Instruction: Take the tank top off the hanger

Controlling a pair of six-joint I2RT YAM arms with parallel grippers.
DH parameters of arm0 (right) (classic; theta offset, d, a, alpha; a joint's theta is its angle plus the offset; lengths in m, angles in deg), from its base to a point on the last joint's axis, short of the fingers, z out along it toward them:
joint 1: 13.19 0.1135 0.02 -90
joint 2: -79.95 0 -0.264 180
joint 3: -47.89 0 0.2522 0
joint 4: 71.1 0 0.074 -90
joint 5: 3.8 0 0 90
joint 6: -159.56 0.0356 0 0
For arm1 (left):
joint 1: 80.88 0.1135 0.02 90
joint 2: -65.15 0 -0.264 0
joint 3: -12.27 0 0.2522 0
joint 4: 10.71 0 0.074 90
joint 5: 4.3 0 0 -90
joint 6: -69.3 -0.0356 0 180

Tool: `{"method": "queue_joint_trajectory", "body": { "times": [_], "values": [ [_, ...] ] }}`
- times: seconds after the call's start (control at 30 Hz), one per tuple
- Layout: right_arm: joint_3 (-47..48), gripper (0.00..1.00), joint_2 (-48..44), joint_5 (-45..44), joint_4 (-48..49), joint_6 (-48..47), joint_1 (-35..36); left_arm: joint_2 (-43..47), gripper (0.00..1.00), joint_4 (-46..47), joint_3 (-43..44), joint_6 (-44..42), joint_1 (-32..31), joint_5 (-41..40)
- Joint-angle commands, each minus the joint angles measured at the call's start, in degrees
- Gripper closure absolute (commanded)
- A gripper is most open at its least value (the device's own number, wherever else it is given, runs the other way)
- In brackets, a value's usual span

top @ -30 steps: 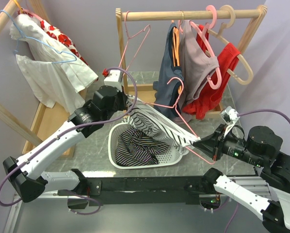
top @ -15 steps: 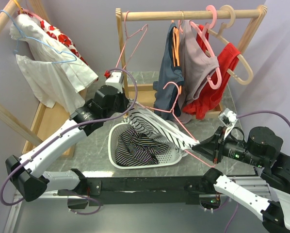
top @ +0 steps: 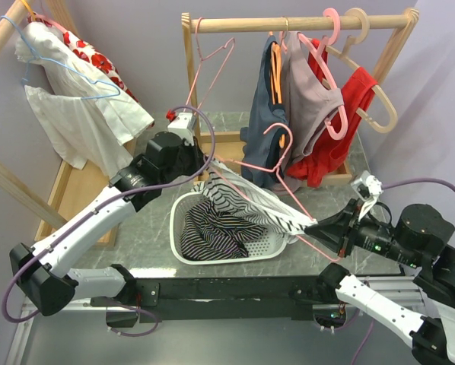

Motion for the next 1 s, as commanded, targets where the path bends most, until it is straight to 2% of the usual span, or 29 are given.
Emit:
{"method": "queue_joint_trajectory", "body": {
  "times": [0.0, 0.23, 0.5, 0.63, 0.67, 0.73, 0.77, 0.8, 0.9, 0.97],
  "values": [
    [1.3, 1.00, -2.4, -3.2, 7.2, -0.8, 0.4, -0.2, 0.99, -0.6, -0.1, 0.6, 1.2, 1.5],
    [-0.2, 1.00, 0.4, -5.8, 9.0, -1.8, 0.4, 4.2, 0.99, -3.5, -3.2, 1.5, 0.2, 4.9],
    [-3.3, 1.00, 3.8, -14.6, 13.4, -1.9, 0.3, 9.5, 0.99, -10.4, -7.0, -0.5, -4.7, 12.5],
    [-4.8, 1.00, 6.4, -15.5, 17.0, -1.9, 0.3, 10.3, 0.98, -10.7, -10.4, 1.0, -6.5, 12.2],
    [-5.4, 1.00, 7.0, -15.3, 17.6, -2.1, 0.3, 11.1, 0.93, -10.5, -11.7, 2.1, -7.3, 11.1],
    [-6.1, 1.00, 7.1, -14.5, 19.3, -2.1, 0.3, 12.0, 0.56, -9.0, -12.3, 2.5, -7.8, 10.3],
    [-6.2, 1.00, 7.4, -14.4, 19.5, -2.3, 0.4, 12.8, 0.42, -8.8, -12.2, 2.6, -8.0, 9.1],
    [-6.1, 1.00, 7.6, -14.3, 19.7, -2.2, 0.4, 13.0, 0.34, -8.8, -12.0, 2.5, -8.0, 8.5],
    [-5.8, 1.00, 8.4, -14.0, 19.5, -2.4, 0.3, 13.8, 0.22, -8.9, -9.9, 1.8, -8.0, 5.5],
    [-5.9, 1.00, 8.7, -13.7, 19.6, -2.5, 0.3, 14.4, 0.18, -8.0, -7.5, 0.9, -8.1, 4.3]
  ]
}}
